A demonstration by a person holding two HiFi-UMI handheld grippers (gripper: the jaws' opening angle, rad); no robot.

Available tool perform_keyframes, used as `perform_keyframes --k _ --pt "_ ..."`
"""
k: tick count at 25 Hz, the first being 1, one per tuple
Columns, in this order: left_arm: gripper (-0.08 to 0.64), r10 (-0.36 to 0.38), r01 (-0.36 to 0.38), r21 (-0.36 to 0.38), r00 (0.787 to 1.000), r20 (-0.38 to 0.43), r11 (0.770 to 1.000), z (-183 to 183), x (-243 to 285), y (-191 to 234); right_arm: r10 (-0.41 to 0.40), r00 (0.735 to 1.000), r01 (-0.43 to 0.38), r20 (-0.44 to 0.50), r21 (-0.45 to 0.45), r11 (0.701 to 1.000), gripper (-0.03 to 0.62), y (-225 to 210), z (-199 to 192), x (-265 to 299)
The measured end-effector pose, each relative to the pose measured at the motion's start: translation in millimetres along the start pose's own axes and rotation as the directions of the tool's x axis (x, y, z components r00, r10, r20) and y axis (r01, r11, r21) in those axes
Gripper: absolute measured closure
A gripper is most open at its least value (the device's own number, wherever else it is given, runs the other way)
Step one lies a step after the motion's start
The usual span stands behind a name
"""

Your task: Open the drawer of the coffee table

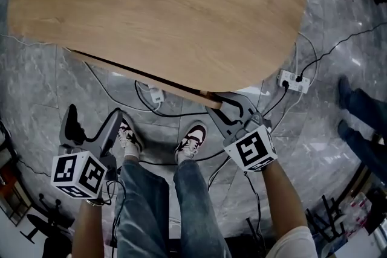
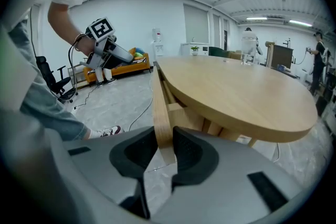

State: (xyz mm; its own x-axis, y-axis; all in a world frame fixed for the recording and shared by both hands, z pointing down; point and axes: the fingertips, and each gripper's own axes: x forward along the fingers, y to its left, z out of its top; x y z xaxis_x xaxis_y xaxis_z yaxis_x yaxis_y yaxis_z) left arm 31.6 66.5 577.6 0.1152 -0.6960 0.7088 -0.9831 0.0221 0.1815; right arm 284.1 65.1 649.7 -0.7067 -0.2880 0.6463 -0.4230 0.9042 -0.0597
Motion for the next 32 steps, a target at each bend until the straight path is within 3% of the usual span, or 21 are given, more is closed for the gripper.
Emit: perform_keyframes --k 12,27,32 --pt "-0.016 0.021 -0.021 -0.018 1.0 -0.007 1.0 -8 -14 22 0.085 0.995 -0.086 -0.048 -0.015 0.996 0.506 55 -12 -1" --pt "-0.017 0.016 -0.017 -0.028 1.0 -0.004 0.999 -10 -24 35 0.097 0.99 -0.106 -0.1 -0.091 0.99 0.517 58 -6 -8" --pt "-0.017 0.027 -0.027 -0.029 1.0 -0.002 0.999 -11 -26 41 0.154 0.982 -0.165 -0.107 -0.103 0.981 0.517 82 -2 -15"
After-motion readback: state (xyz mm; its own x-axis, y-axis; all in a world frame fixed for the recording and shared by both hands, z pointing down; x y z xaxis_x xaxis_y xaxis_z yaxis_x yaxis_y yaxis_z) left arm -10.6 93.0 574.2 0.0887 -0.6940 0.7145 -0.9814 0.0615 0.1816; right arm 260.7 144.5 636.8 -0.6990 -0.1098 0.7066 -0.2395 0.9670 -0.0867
